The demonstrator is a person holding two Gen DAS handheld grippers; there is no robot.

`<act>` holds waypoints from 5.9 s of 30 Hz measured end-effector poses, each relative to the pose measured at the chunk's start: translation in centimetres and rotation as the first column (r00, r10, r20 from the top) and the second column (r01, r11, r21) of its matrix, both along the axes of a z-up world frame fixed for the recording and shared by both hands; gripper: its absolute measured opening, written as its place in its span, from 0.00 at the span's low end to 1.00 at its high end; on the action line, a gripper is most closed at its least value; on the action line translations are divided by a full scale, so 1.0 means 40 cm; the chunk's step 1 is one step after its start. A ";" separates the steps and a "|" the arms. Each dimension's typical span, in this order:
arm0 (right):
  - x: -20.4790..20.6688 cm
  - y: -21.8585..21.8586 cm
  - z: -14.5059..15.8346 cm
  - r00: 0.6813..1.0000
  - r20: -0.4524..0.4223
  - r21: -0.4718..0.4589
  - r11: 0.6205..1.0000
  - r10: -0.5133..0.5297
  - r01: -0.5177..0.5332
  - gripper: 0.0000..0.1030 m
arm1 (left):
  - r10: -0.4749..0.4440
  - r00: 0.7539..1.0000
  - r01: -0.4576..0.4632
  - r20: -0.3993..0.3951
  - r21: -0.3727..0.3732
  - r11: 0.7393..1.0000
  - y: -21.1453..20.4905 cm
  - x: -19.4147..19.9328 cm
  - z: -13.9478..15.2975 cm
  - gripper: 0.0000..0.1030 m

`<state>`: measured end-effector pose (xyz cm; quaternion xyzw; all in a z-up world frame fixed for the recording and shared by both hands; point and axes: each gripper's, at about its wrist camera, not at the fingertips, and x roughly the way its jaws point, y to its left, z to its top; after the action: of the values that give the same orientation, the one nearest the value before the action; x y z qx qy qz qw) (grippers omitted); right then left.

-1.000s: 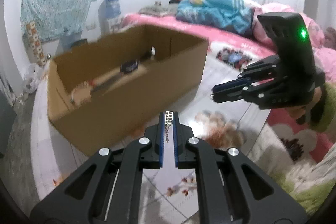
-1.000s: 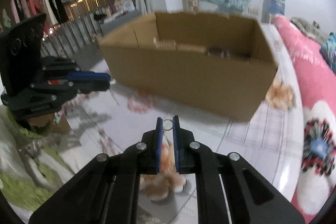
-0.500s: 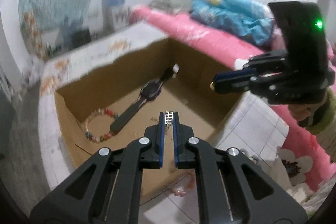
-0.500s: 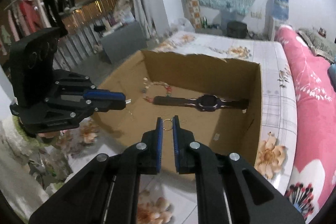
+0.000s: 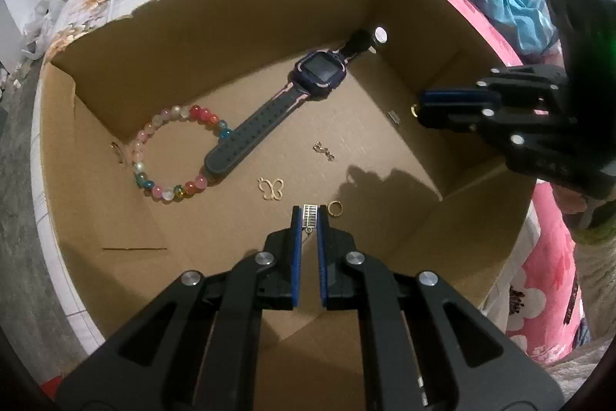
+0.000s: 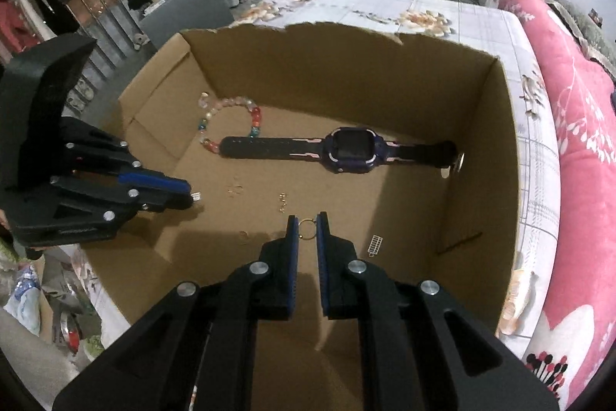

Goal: Organize jewelry

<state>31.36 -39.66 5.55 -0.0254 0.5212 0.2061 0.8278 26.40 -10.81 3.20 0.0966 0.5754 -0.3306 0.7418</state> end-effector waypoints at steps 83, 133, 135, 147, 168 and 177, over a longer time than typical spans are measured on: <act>-0.455 0.117 -0.176 0.971 0.237 -0.035 0.999 -0.027 0.036 0.11 | 0.105 0.925 -0.112 0.366 -0.003 0.994 0.043 -0.478 -0.156 0.78; -0.507 0.002 -0.166 0.965 0.199 0.106 0.983 -0.169 0.151 0.06 | -0.138 0.884 0.118 0.447 0.071 0.990 -0.061 -0.417 -0.119 0.35; -0.509 0.000 -0.165 0.965 0.198 0.108 0.982 -0.173 0.154 0.06 | -0.143 0.892 0.120 0.429 0.079 0.990 -0.066 -0.410 -0.130 0.29; -0.505 0.011 -0.156 0.966 0.199 0.102 0.984 -0.166 0.148 0.06 | -0.075 0.921 0.082 0.383 -0.002 0.997 -0.007 -0.417 -0.136 0.08; -0.469 0.122 -0.178 0.964 0.257 -0.050 0.996 -0.065 0.080 0.21 | 0.023 0.923 -0.015 0.384 -0.023 1.000 0.052 -0.455 -0.137 0.08; -0.452 0.116 -0.176 0.973 0.229 -0.040 0.999 -0.003 0.012 0.13 | 0.024 0.922 -0.014 0.387 -0.027 1.000 0.054 -0.457 -0.138 0.08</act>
<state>13.27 -35.01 -1.50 -0.0639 0.4266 0.1880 0.8824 8.12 -8.67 -2.33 0.1458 0.4145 -0.3045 0.8451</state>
